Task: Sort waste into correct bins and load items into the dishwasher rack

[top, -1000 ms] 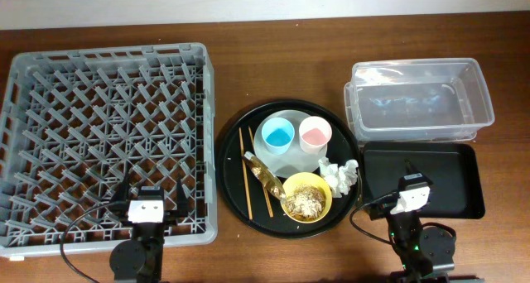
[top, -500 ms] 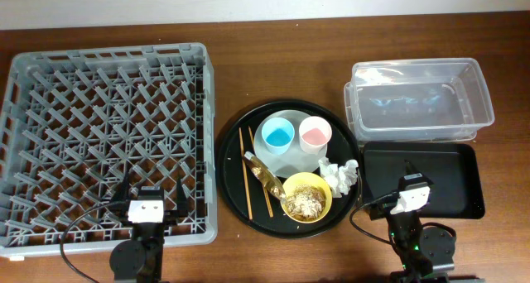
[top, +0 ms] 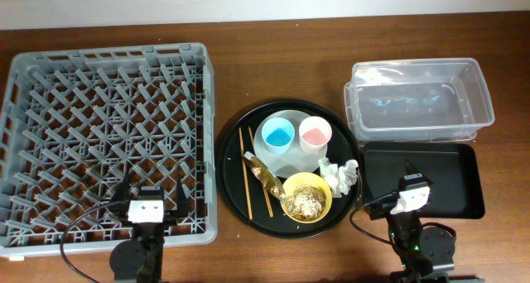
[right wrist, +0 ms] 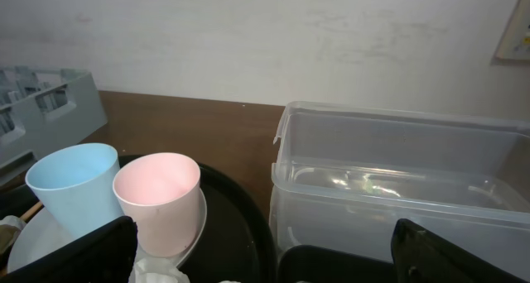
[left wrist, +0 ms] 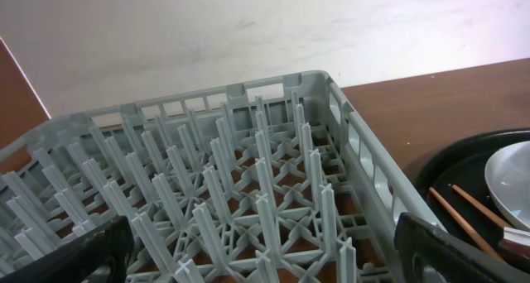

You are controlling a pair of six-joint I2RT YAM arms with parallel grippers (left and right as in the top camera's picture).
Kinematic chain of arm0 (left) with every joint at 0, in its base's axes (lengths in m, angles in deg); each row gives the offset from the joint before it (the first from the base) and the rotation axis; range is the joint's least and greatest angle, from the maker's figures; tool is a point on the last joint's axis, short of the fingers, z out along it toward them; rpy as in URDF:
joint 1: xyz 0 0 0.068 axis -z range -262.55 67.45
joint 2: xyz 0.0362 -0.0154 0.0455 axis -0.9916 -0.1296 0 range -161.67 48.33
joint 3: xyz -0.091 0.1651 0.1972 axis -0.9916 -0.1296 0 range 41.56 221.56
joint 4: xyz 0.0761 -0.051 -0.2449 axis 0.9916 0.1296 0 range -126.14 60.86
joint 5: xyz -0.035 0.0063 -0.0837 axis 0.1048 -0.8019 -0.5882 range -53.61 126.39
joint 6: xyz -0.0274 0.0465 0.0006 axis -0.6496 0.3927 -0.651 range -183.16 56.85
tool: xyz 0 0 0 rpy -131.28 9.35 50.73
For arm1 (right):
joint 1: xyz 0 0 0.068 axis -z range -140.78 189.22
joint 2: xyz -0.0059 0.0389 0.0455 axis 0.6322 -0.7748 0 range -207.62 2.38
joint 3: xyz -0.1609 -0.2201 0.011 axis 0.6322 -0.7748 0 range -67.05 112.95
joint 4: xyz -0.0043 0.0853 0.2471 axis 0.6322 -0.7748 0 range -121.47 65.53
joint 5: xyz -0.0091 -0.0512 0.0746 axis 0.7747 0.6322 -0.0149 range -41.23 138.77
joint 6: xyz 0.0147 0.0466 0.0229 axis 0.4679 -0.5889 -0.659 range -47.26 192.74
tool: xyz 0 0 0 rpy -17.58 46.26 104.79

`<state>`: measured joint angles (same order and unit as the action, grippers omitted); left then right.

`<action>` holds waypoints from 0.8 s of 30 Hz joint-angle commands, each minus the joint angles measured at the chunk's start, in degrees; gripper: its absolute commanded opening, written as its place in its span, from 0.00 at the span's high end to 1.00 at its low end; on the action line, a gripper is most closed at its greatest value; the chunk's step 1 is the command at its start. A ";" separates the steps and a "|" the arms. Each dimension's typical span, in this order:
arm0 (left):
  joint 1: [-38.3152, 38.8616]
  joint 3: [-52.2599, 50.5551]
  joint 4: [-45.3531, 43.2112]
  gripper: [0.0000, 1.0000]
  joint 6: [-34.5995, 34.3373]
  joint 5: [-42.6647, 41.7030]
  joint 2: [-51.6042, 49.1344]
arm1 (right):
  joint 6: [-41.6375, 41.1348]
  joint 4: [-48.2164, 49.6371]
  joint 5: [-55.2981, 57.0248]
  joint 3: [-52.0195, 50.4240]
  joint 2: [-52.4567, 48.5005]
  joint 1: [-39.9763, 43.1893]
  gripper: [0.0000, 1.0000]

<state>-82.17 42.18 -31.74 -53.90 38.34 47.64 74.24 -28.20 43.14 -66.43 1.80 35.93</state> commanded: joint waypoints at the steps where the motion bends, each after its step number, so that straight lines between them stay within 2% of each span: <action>1: 0.09 -0.09 0.31 0.01 0.72 0.37 0.39 | -0.44 -0.35 -0.17 -0.31 -0.13 0.33 0.01; 3: 0.09 -0.09 0.31 0.01 0.72 0.37 0.39 | -0.50 -0.33 -0.17 -0.31 -0.15 0.33 0.01; 6: 0.09 -0.09 0.31 0.01 0.72 0.39 0.39 | -4.98 -2.73 -2.69 1.16 -0.15 0.33 0.01; 8: 0.09 -0.09 0.31 0.01 0.72 0.39 0.39 | -5.11 -7.30 -5.14 5.01 -0.15 0.33 0.01; 12: 0.09 -0.09 0.31 0.01 0.72 0.39 0.39 | -6.67 -16.68 -5.33 19.80 -3.72 0.33 0.01; 14: 0.09 -0.09 0.31 0.01 0.72 0.39 0.39 | -6.38 -22.86 -5.35 29.59 -10.47 0.33 0.01; 18: 0.09 -0.09 0.31 0.01 0.72 0.39 0.39 | -5.95 -42.32 -7.13 52.17 -32.59 0.33 0.01; 21: 0.09 -0.09 0.31 0.01 0.72 0.37 0.39 | -1.92 -58.64 -13.99 68.41 -52.39 0.33 0.01; 23: 0.09 -0.09 0.31 0.01 0.72 0.39 0.39 | -2.40 -62.05 -16.76 74.79 -61.02 0.33 0.01; 24: 0.09 -0.09 0.31 0.01 0.72 0.39 0.39 | -2.34 -64.70 -24.24 78.23 -65.99 0.24 0.01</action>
<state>-82.17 42.21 -31.63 -53.88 38.36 47.71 71.25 -89.14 29.98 5.87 -57.56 35.93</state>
